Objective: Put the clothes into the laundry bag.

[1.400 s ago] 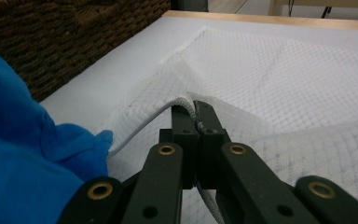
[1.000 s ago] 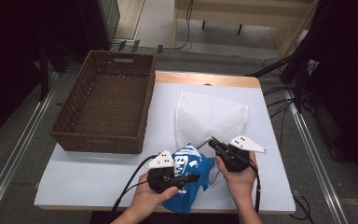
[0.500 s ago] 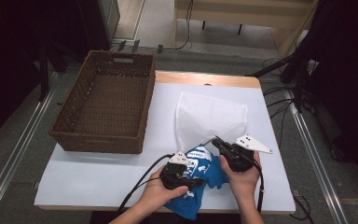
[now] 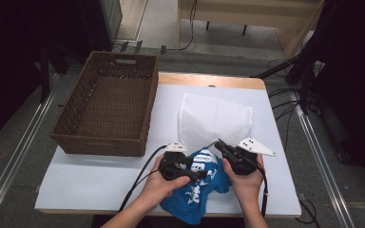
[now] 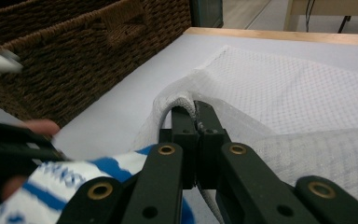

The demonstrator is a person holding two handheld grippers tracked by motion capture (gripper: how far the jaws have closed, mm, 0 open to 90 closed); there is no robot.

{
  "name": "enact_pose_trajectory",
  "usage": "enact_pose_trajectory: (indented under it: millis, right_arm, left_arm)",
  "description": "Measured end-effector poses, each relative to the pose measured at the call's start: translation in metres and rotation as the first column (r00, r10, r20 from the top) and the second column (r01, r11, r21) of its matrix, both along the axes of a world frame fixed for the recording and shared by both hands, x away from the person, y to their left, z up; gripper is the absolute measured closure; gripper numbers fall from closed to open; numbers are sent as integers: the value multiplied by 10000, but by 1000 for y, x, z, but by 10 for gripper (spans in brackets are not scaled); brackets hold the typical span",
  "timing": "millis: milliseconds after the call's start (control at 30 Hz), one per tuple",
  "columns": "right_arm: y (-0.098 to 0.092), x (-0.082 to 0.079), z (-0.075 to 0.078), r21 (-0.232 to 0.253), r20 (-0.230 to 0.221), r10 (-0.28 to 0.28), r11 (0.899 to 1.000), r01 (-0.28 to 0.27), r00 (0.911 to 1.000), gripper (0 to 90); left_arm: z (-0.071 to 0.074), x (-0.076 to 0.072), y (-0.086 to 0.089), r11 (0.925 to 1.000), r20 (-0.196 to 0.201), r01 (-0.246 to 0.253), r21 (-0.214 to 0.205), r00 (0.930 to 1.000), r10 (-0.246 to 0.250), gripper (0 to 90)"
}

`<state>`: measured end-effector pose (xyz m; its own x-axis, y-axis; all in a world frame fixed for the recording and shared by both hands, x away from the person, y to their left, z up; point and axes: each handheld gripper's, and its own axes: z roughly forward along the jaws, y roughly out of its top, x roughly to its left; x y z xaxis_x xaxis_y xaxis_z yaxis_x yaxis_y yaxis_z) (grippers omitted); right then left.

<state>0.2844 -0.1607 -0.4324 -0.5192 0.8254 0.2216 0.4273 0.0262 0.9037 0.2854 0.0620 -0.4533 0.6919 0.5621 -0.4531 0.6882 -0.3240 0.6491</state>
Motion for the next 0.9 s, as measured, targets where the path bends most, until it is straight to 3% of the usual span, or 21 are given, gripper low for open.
enact_pose_trajectory:
  millis: [67,100,167,233,267,367,433,500,533,600,633,700,733,800,867,900]
  right_arm:
    - [1,-1,-1,-28,-35,31,10000,-32,10000,899]
    - [1,-1,-2,-49,-42,47,10000,-47,10000,899]
    - [1,-1,-3,6,-71,62,10000,-62,10000,899]
    - [2,-1,-3,-27,-67,100,9999,-100,9999,899]
    - [3,-1,-3,9,-106,135,9999,-135,9999,899]
    - [6,-2,-3,32,-47,254,9997,-254,9997,899]
    - [7,-2,-1,82,4,292,9995,-292,9996,899]
    - [7,-3,1,129,77,302,9995,-303,9995,899]
    - [7,-4,3,212,101,318,9993,-320,9994,900]
    - [6,-6,6,238,282,292,9993,-299,9992,899]
    - [5,-7,7,281,373,311,9991,-322,9988,899]
    - [4,-9,10,361,522,238,9990,-257,9984,900]
    - [3,-10,11,410,588,227,9988,-252,9980,900]
    - [1,-11,15,529,741,164,9984,-203,9971,900]
    - [1,-11,16,467,765,167,9987,-203,9969,900]
    - [2,-11,15,423,704,182,9989,-213,9974,900]
  left_arm:
    - [-5,1,-7,9999,-244,-61,147,9997,64,319]
    - [-5,2,-8,9999,-303,-26,104,9995,29,403]
    - [-2,3,-9,9995,-378,303,-11,9988,-303,657]
    - [4,1,-12,9967,-206,814,0,9965,-814,780]
    - [7,0,-14,9951,-100,985,81,9951,-985,809]
    - [17,-5,-24,9814,424,1911,169,9805,-1917,828]
    - [20,-5,-30,9756,680,2156,408,9736,-2180,829]
    - [20,-1,-32,9749,784,2160,536,9724,-2197,828]
    - [19,3,-32,9788,751,1990,476,9765,-2022,829]
    - [17,13,-24,9951,717,981,156,9925,-990,834]
    - [19,14,-21,9983,826,584,-71,9949,-576,838]
    - [24,14,-16,9977,1222,-113,-666,9923,194,840]
    - [28,13,-13,9951,1578,-486,-863,9855,618,841]
    - [28,12,-11,9857,1817,-1287,-1089,9723,1471,839]
    - [21,16,-13,9813,1633,-1755,-790,9688,1864,822]
    - [13,20,-17,9842,1453,-1725,-410,9735,1767,804]
